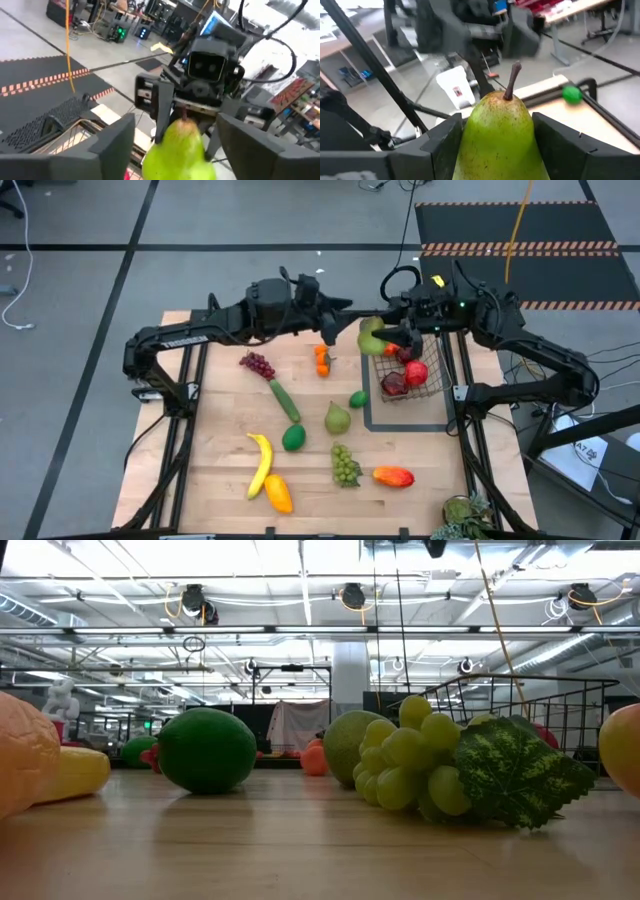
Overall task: Build produce basket
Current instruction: Put the left green pear into the wire basket
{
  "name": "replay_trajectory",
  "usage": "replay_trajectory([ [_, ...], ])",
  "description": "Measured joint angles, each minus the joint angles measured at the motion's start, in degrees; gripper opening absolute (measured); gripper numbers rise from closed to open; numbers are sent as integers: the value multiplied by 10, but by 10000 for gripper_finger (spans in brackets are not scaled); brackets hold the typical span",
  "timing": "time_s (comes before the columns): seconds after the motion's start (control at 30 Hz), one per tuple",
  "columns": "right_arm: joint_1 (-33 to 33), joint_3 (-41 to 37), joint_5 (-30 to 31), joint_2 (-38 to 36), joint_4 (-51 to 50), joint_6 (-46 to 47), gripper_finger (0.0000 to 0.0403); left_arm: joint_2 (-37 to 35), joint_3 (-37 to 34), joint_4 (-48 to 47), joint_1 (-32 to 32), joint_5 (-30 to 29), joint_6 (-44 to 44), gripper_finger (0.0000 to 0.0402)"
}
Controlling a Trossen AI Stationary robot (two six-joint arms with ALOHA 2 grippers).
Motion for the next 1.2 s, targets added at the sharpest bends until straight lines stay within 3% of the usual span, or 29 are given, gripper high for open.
replay_trajectory([
  [0.2,-20,0,48,-6,-119,-15,229,-36,-1,-147,17,0,-36,299],
  [0.4,-41,0,140,2,-247,-19,229,-50,-2,-267,28,4,-71,266],
  [0.6,-64,-3,229,14,-337,-23,229,-52,-1,-318,28,27,-85,229],
  [0.9,-81,-116,241,17,-267,13,229,-52,-1,-323,27,36,-67,188],
  [1.2,-81,-253,254,18,-141,21,229,-52,-1,-323,26,46,-70,173],
])
